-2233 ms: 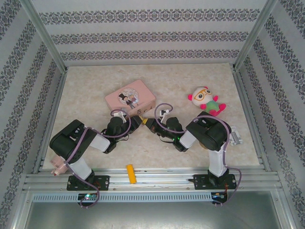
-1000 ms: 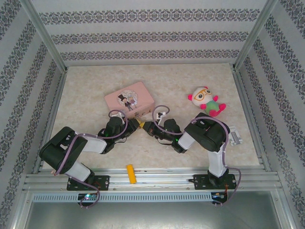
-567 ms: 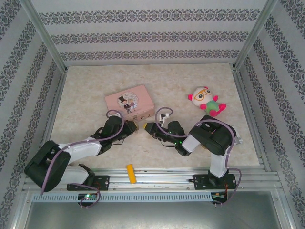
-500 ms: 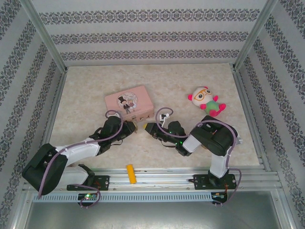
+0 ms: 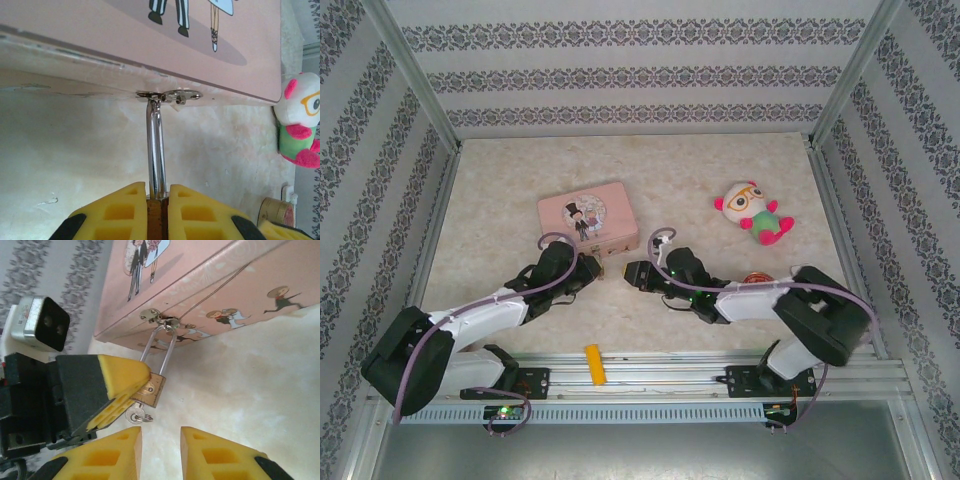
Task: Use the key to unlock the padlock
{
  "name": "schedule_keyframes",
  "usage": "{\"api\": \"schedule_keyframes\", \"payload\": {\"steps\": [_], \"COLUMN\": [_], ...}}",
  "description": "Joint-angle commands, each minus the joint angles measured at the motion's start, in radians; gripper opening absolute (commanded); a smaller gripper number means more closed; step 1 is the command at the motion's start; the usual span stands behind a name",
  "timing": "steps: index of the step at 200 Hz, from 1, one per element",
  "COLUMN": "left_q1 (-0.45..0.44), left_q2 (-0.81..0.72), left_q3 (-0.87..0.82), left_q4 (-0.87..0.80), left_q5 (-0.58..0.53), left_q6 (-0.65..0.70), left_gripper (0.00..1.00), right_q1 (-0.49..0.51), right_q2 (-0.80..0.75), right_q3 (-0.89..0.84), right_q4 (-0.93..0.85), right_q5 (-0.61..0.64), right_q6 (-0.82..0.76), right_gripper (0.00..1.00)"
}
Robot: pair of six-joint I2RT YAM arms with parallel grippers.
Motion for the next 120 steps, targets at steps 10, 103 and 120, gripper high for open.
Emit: {"api": "schedule_keyframes", "payload": {"steps": [10, 103, 120], "left_q1": [-0.011, -0.01, -0.009], "left_q2": [-0.054, -0.025, -0.008], "left_q3": [0.059, 0.121, 0.139], "left_q4": [-0.07, -0.183, -0.202], "left_q5": [-0.066, -0.046, -0.041], "left_q6": [-0.085, -0.114, -0.125], "left_gripper": [0.0, 0.0, 0.0], "right_q1": [0.059, 0.259, 0.28], "right_q2": [-0.077, 0.049, 0.071], "right_q3": [0.143, 0.31, 0.33], "right_q4": [-0.511, -0.567, -0.56], "right_q5": [0.194, 0.421, 0.447], "right_q6": [-0.261, -0.496, -0.52], "right_gripper": [0.26, 0.25, 0.25]}}
